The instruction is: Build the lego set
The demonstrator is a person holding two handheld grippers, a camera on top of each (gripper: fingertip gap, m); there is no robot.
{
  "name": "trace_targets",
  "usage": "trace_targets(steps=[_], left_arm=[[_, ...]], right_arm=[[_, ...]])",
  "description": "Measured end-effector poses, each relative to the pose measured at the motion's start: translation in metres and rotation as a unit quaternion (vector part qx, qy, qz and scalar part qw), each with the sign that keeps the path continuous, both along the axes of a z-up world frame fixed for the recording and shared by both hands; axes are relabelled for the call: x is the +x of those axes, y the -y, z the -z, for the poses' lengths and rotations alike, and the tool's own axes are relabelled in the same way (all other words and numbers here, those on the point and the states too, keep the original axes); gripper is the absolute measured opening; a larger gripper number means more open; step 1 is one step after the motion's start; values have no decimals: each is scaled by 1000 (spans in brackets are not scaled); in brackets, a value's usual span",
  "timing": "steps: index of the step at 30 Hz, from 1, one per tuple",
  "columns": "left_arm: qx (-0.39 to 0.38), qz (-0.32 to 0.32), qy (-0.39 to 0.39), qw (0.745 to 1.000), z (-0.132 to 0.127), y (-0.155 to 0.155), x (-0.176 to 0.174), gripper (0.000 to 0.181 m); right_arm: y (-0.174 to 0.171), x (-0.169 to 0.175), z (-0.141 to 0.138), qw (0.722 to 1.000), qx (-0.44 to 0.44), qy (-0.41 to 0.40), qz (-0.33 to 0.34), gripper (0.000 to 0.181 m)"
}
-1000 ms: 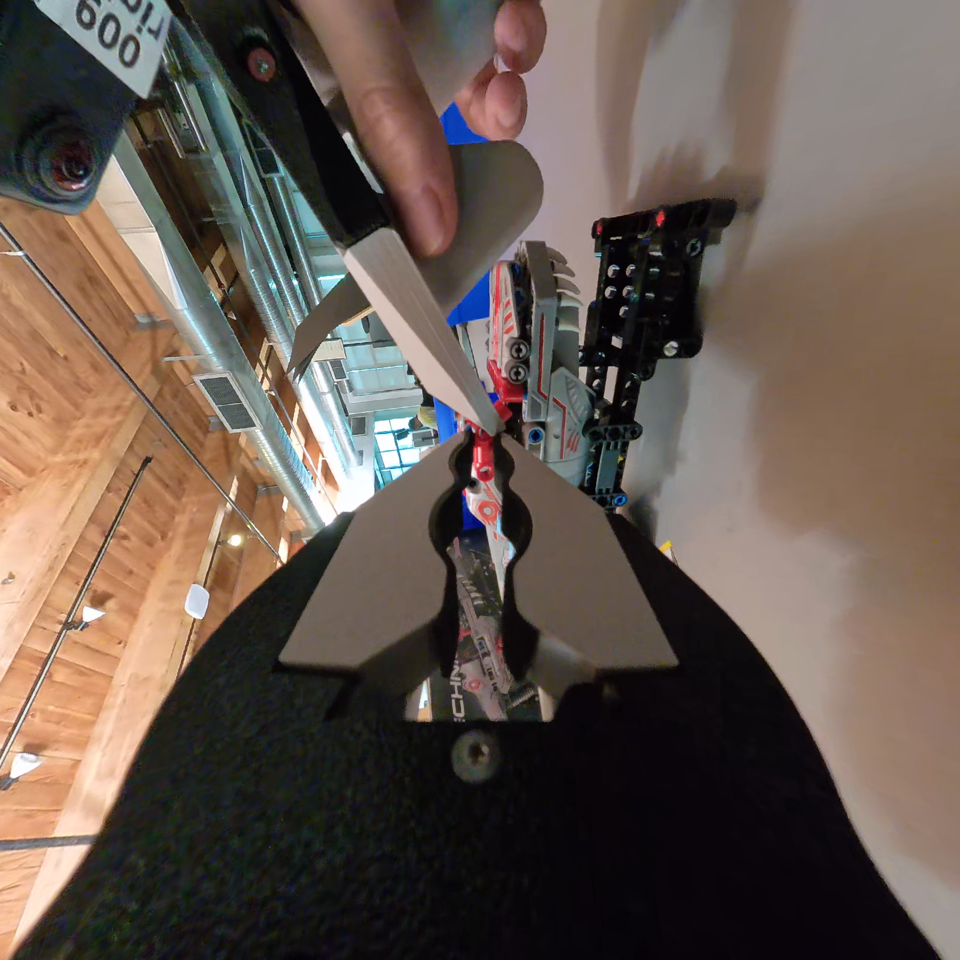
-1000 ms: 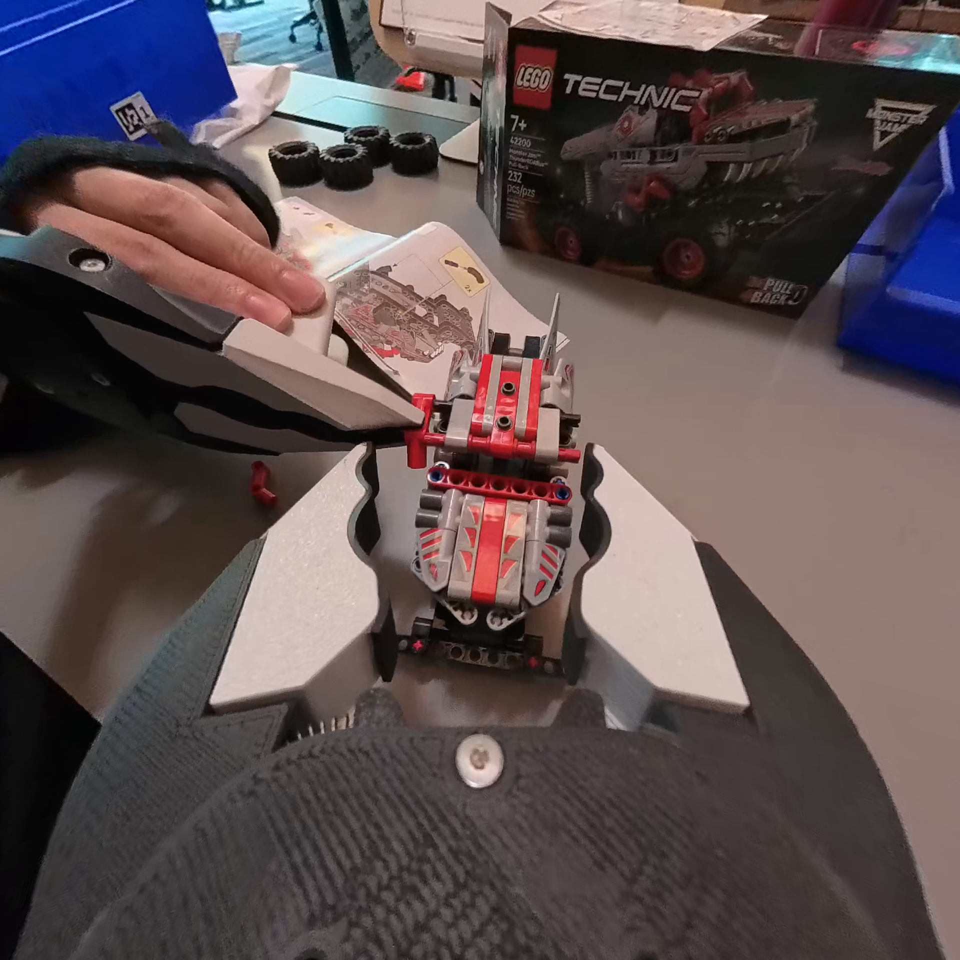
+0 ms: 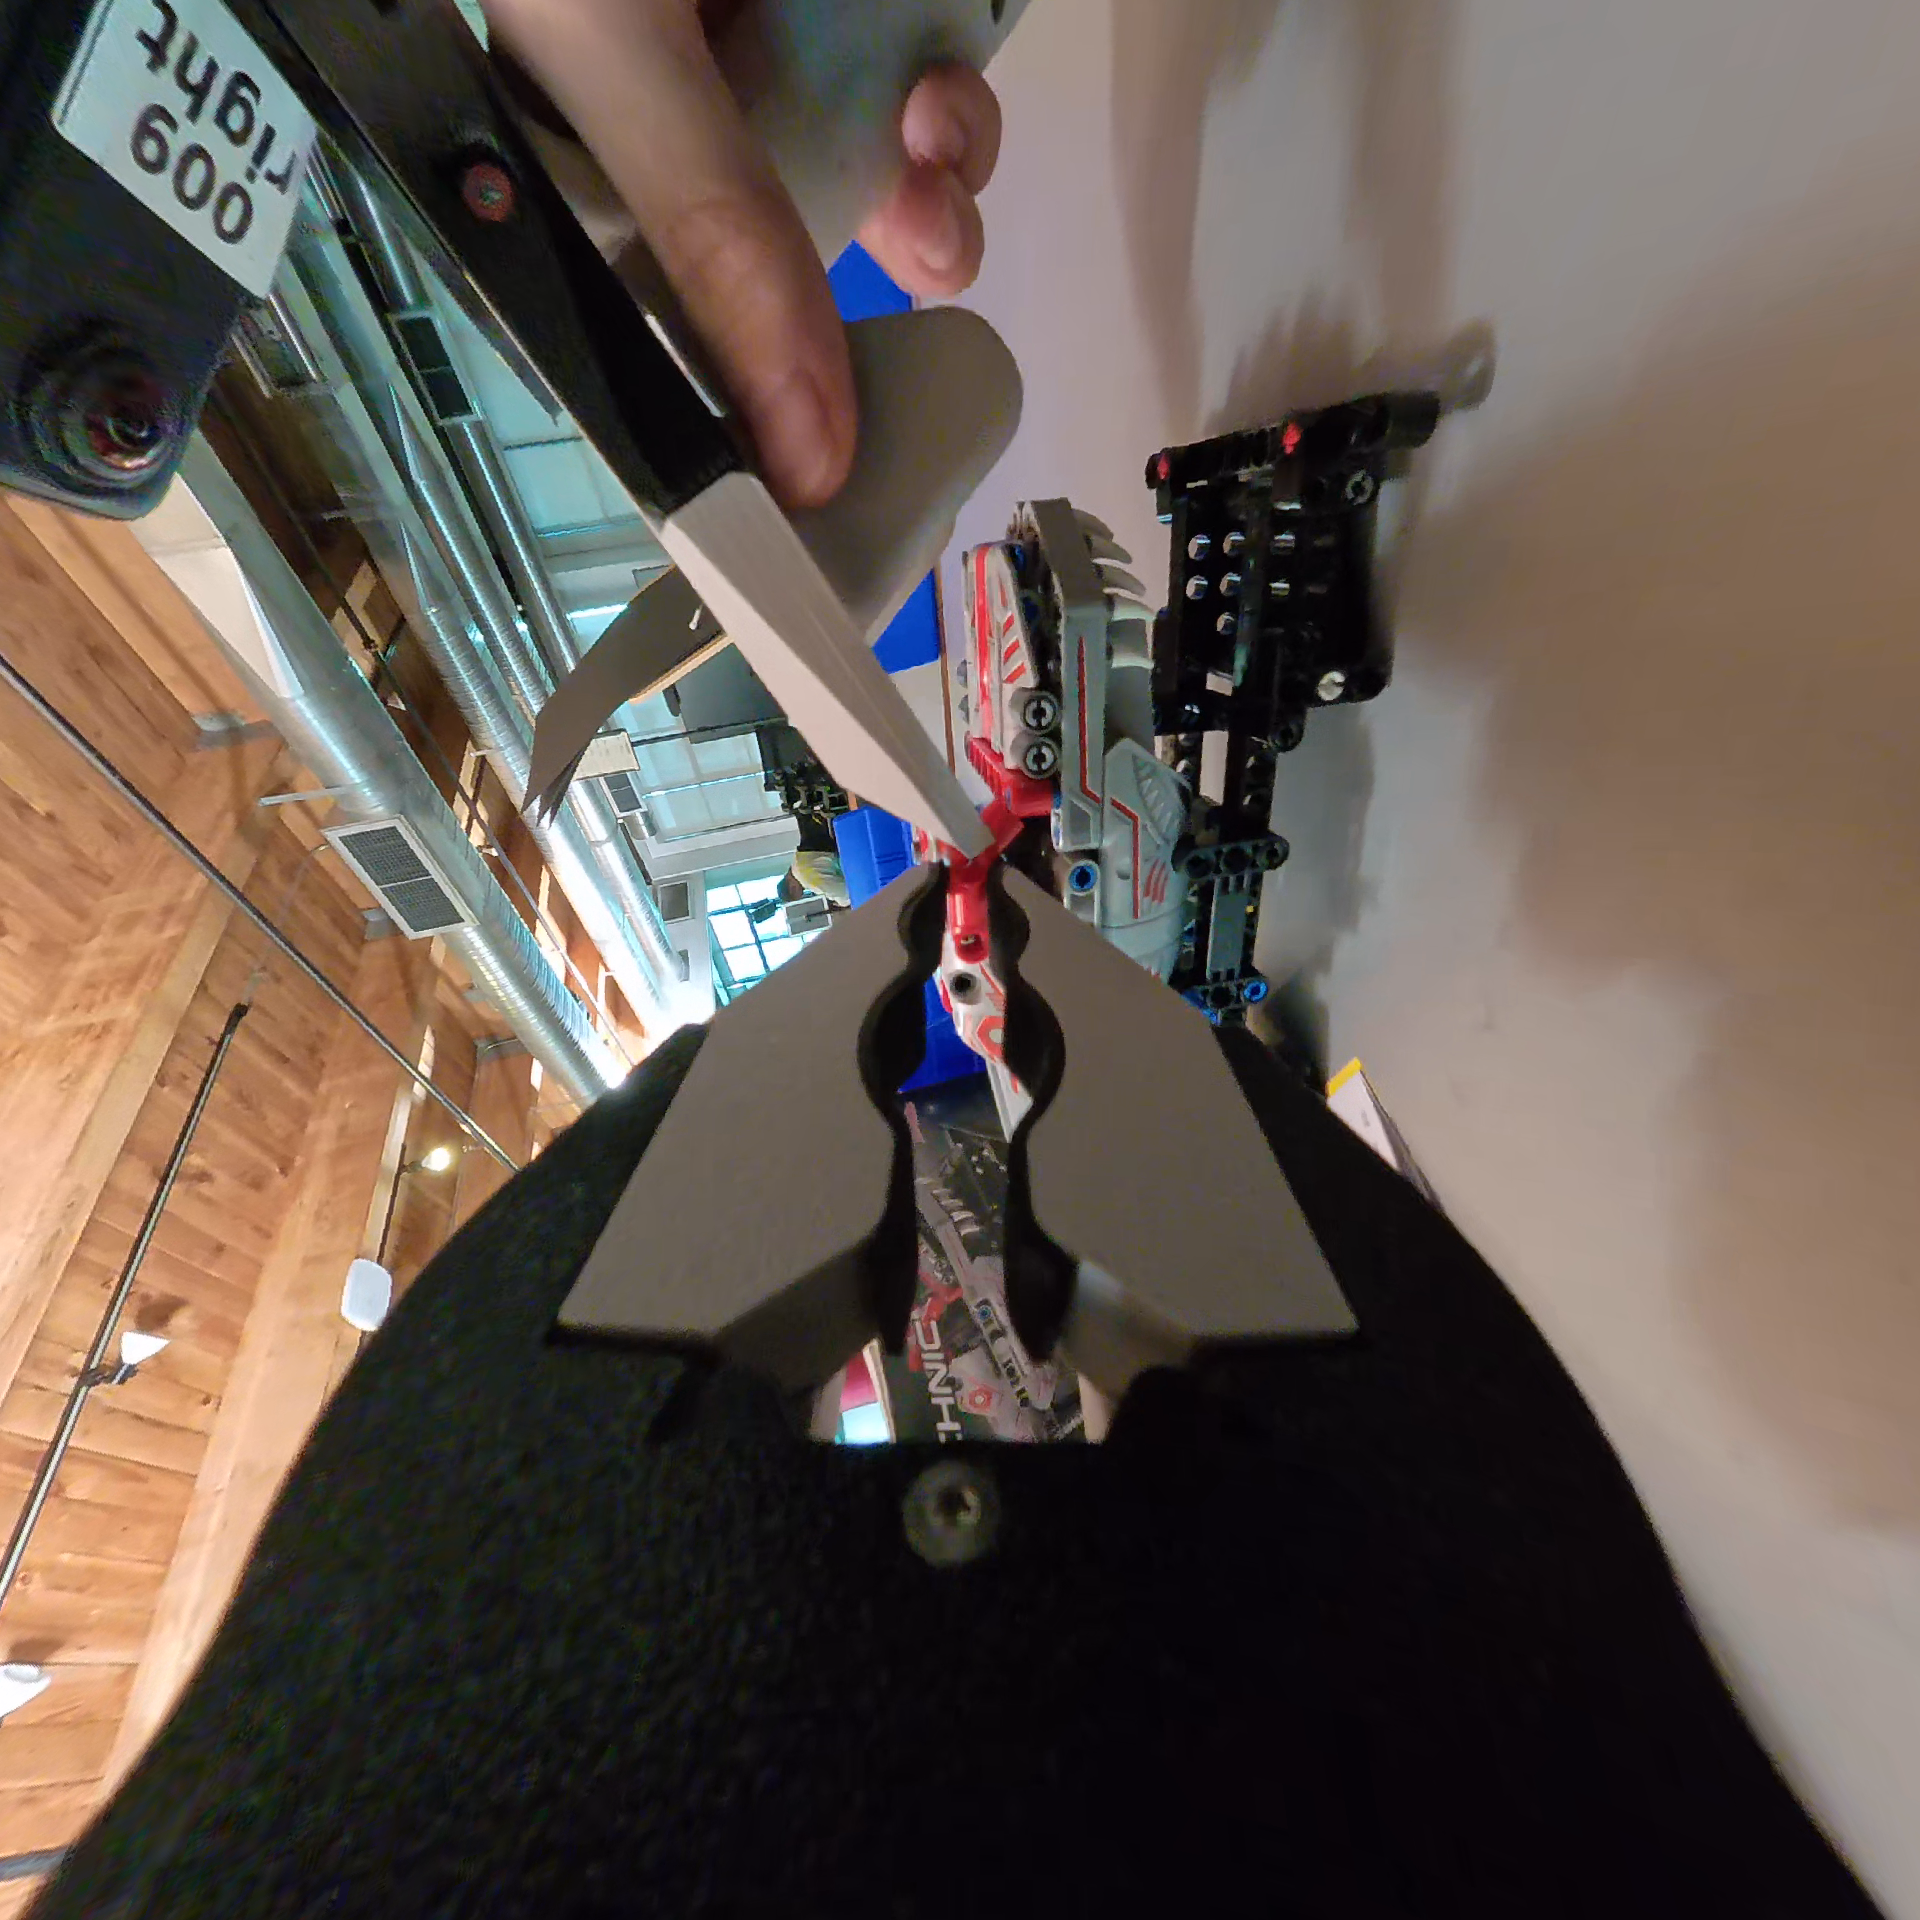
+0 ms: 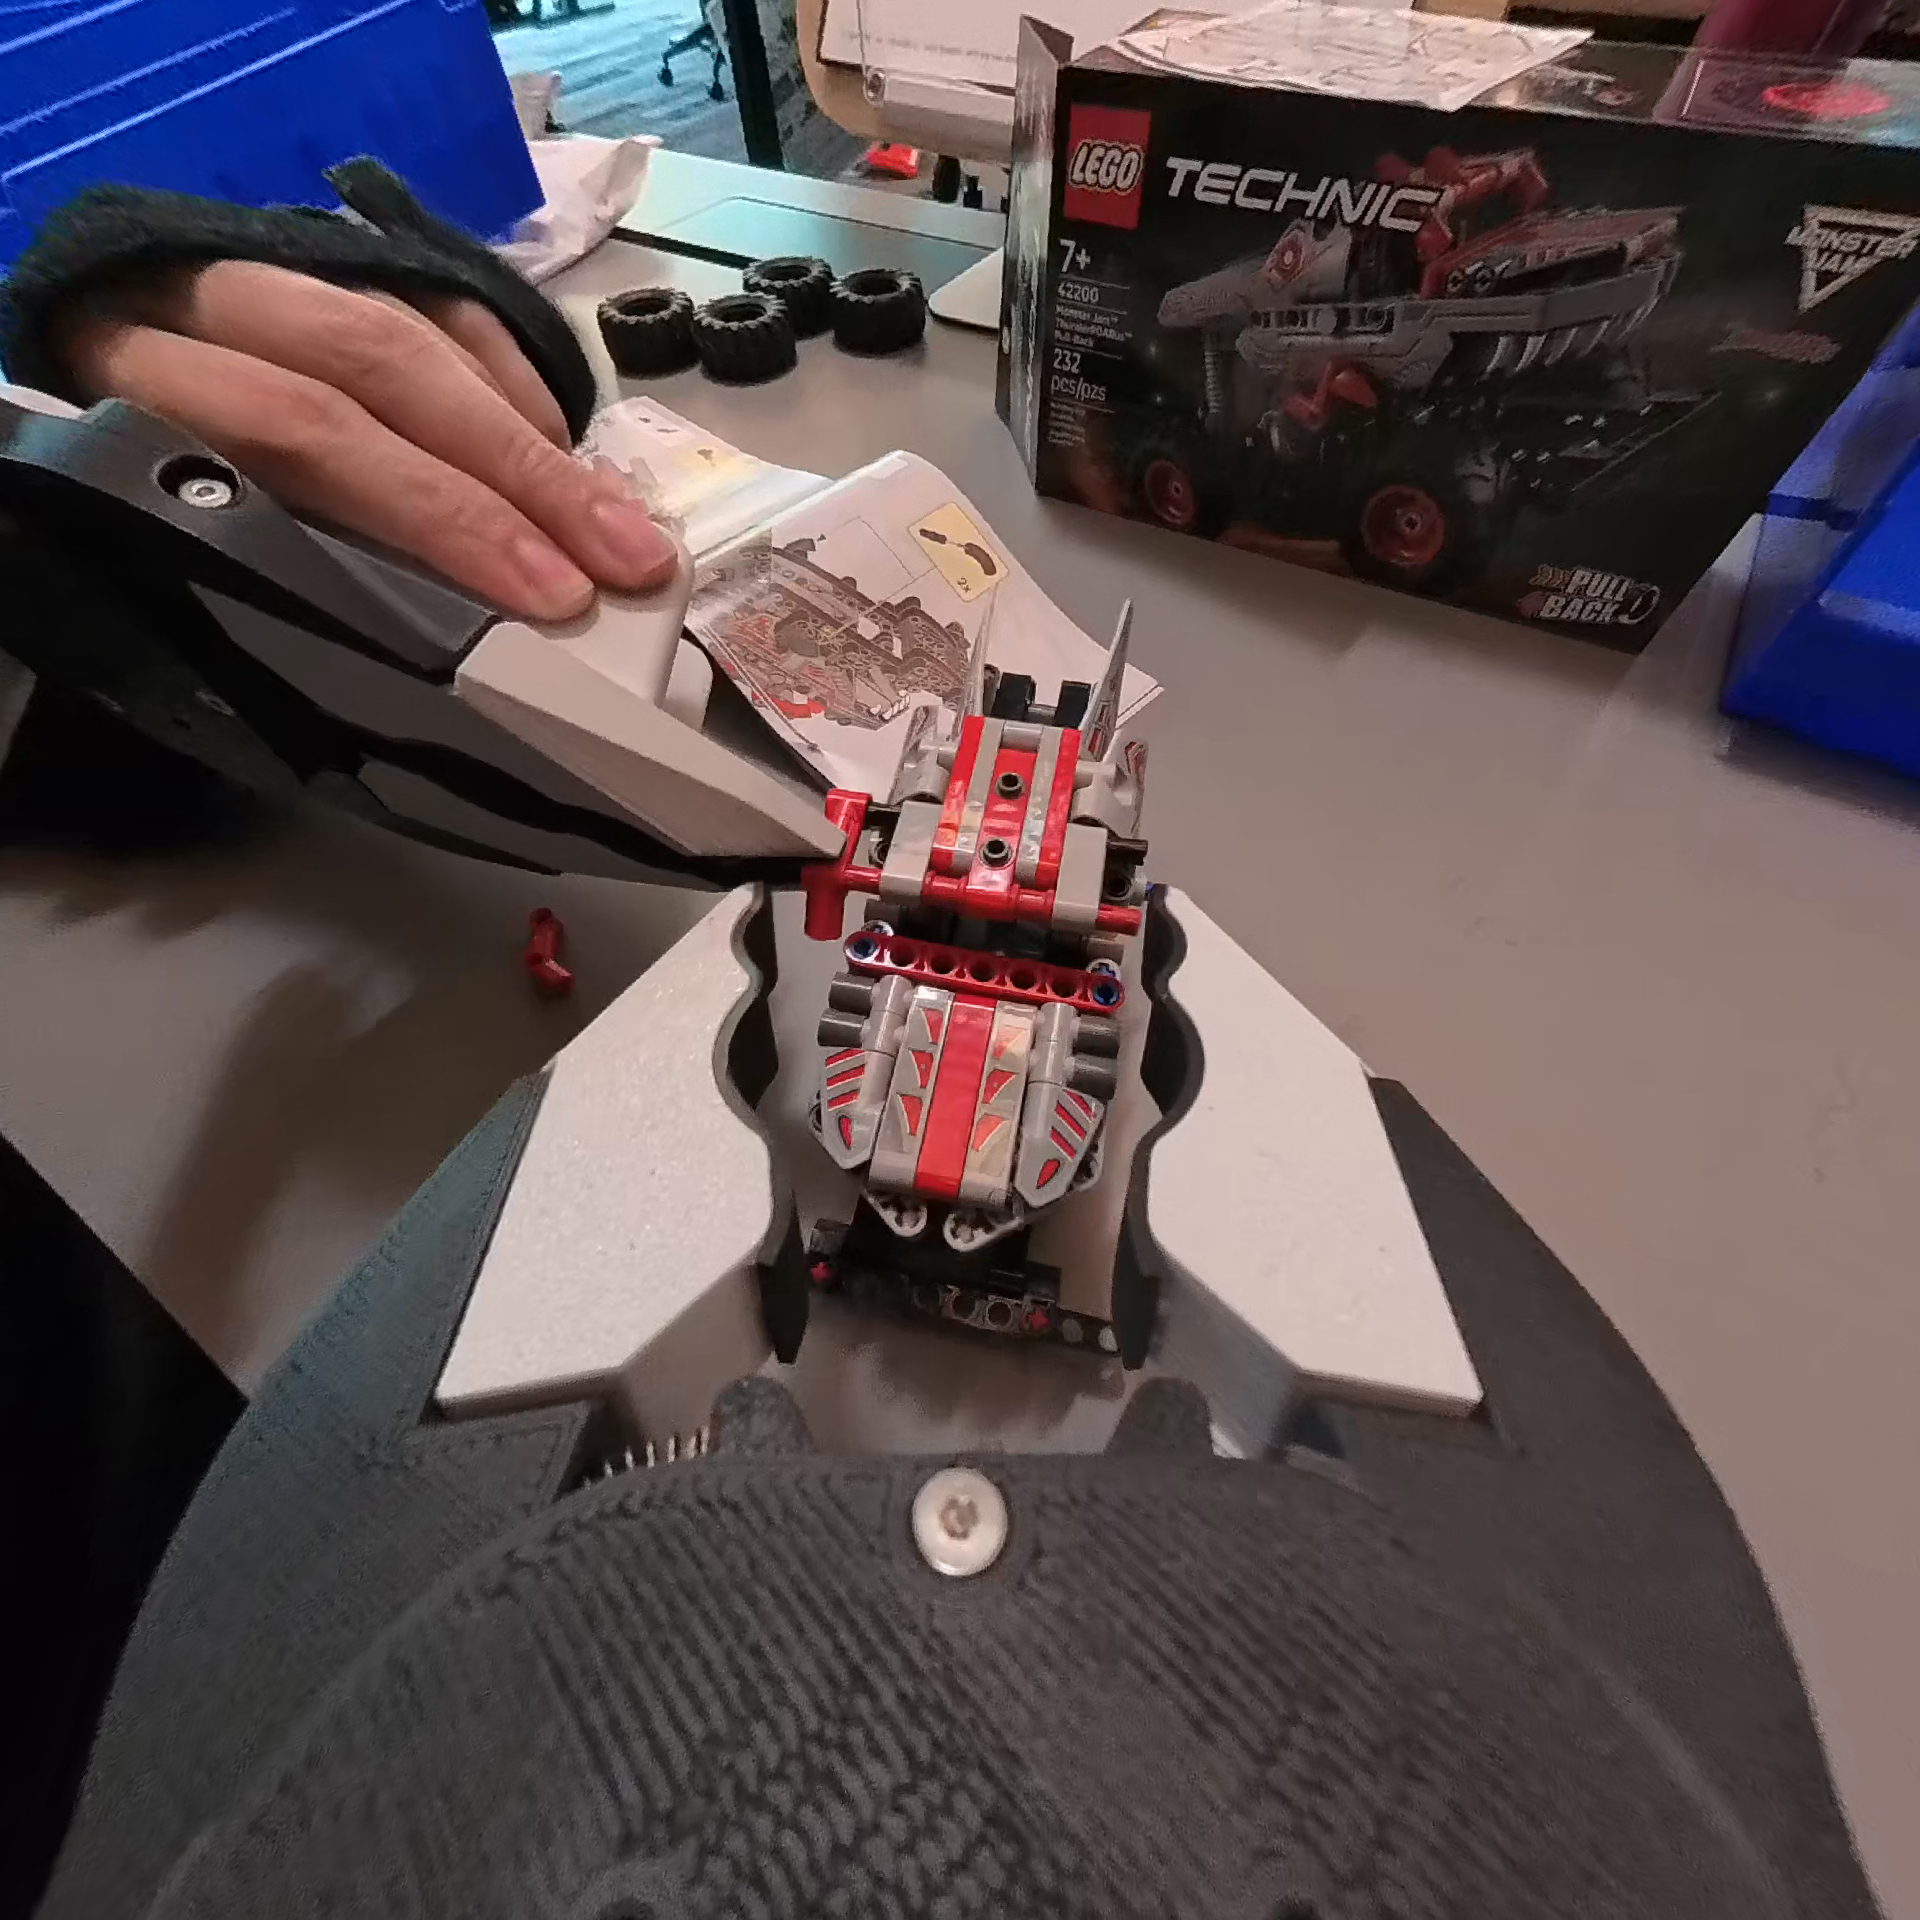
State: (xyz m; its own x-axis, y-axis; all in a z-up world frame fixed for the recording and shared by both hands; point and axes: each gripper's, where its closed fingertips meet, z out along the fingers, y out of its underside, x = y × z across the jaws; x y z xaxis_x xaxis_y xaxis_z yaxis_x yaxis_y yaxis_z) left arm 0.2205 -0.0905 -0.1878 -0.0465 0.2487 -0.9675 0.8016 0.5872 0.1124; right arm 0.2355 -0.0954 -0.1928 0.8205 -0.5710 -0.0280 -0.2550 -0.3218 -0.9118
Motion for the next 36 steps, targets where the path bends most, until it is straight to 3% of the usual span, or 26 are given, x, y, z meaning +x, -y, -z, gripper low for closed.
trace_targets(steps=[22, 36], left_arm=[[-14, 17, 6, 1000, 6, -4, -2, 6], [-59, 9, -36, 998, 2, -13, 0, 5]], right_arm=[[-1, 3, -2, 999, 2, 40, 16, 59], [1, 4, -3, 998, -1, 59, 19, 58]])
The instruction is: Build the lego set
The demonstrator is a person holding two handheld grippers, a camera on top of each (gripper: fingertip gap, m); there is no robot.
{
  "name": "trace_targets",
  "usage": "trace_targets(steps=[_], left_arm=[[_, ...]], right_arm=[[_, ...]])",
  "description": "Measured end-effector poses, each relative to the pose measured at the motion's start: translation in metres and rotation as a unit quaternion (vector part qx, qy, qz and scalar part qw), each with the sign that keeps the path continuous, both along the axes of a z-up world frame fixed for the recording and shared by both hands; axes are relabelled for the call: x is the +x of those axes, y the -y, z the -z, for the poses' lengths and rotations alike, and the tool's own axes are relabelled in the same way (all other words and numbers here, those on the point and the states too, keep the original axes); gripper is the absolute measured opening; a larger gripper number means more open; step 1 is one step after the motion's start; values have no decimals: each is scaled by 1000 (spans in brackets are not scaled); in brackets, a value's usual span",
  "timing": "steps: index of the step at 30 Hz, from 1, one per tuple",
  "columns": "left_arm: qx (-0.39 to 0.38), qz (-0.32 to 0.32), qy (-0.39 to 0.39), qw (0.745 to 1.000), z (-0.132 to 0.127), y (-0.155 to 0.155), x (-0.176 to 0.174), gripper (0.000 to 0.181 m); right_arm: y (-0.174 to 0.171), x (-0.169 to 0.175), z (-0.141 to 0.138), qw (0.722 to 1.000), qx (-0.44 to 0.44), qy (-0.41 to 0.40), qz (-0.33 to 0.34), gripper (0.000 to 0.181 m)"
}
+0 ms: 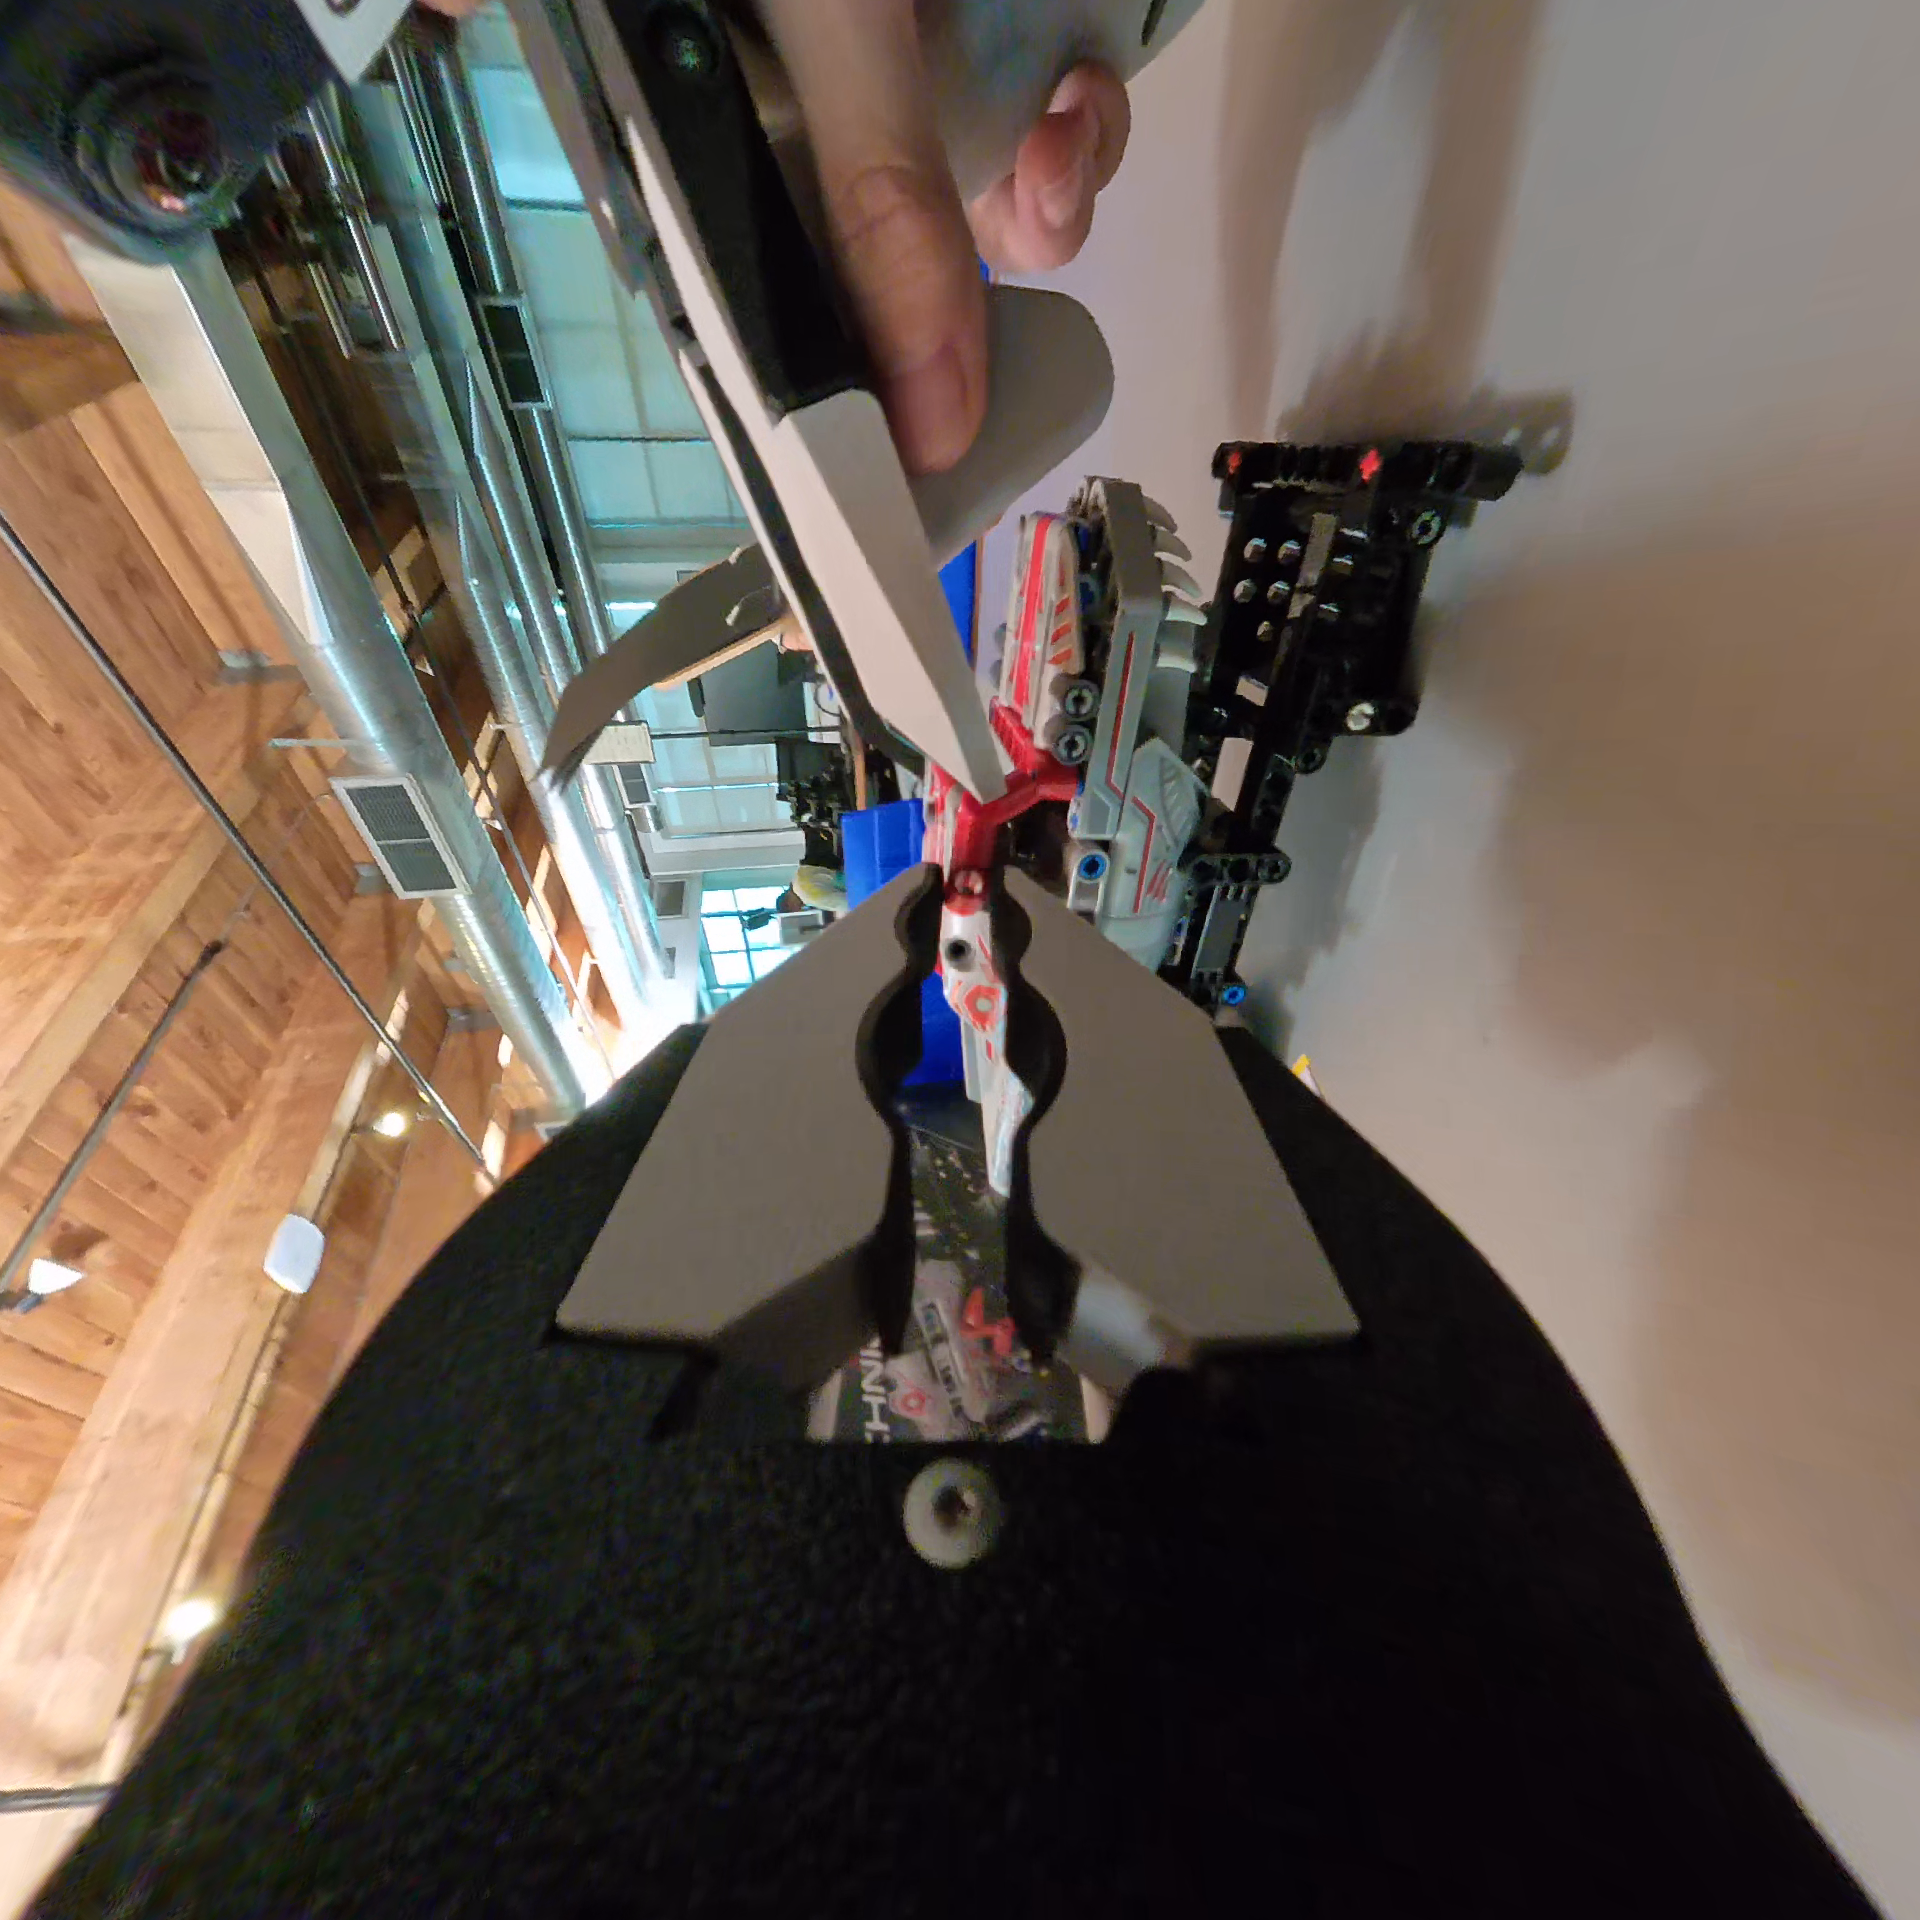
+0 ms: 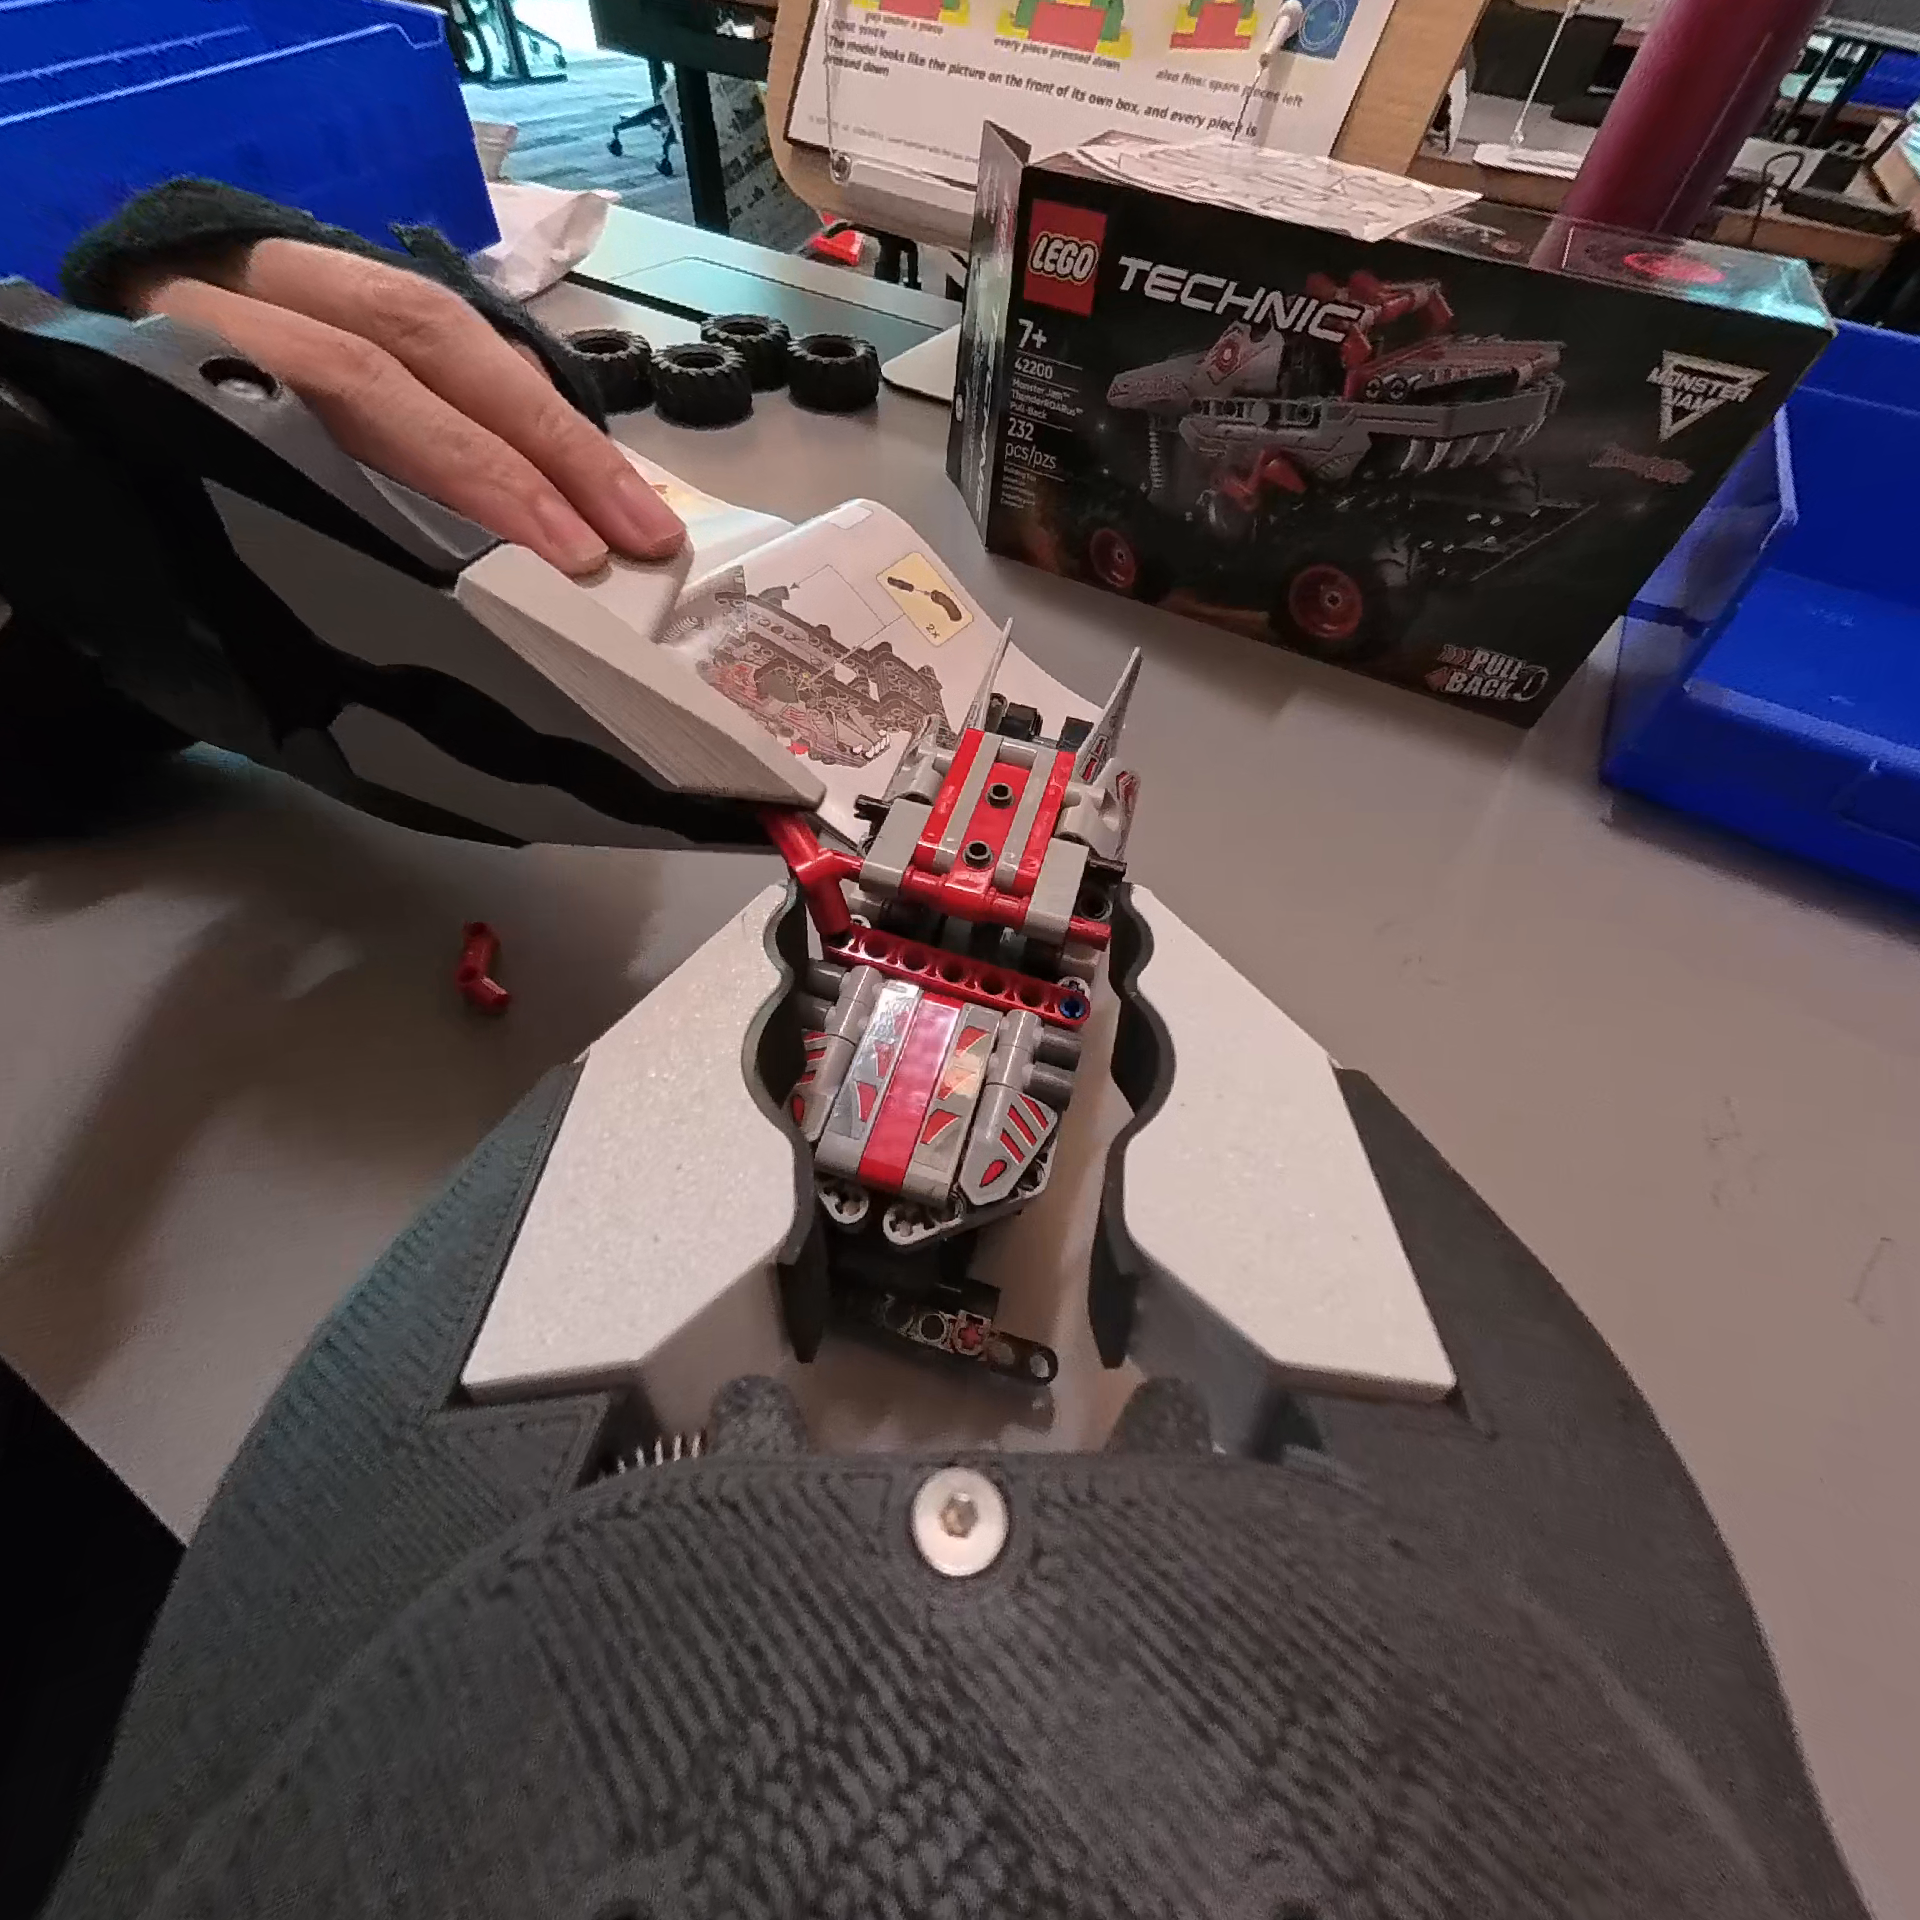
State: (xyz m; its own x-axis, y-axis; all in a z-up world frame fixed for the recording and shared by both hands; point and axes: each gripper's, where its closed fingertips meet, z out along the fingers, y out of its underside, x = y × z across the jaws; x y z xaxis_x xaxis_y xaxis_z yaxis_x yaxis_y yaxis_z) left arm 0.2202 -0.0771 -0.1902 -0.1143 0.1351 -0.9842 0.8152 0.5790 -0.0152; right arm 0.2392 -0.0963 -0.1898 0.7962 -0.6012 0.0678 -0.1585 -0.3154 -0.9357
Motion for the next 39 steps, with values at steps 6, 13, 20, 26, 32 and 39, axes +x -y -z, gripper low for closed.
trace_targets(steps=[6, 13, 20, 26, 32, 39], left_arm=[[-90, -42, -213, 972, -3, -14, -2, 10], [-78, -34, -174, 981, -7, -9, -10, 16], [14, -57, -14, 998, 8, 1, -9, 8], [8, -84, 16, 996, 2, 0, -1, 4], [11, -93, 23, 995, 4, -2, 4, 7], [-5, -88, 28, 996, 0, 1, 7, 6]], right_arm=[[-2, 0, -1, 1000, -1, 6, -1, 52], [-5, -1, 0, 1000, 0, -1, -5, 54], [-4, -1, 0, 1000, 16, -13, -1, 53], [-4, 0, 0, 1000, 9, -9, 1, 55], [-3, 2, 1, 1000, 4, -7, 6, 54], [-1, 4, 1, 1000, 7, -6, 10, 55]])
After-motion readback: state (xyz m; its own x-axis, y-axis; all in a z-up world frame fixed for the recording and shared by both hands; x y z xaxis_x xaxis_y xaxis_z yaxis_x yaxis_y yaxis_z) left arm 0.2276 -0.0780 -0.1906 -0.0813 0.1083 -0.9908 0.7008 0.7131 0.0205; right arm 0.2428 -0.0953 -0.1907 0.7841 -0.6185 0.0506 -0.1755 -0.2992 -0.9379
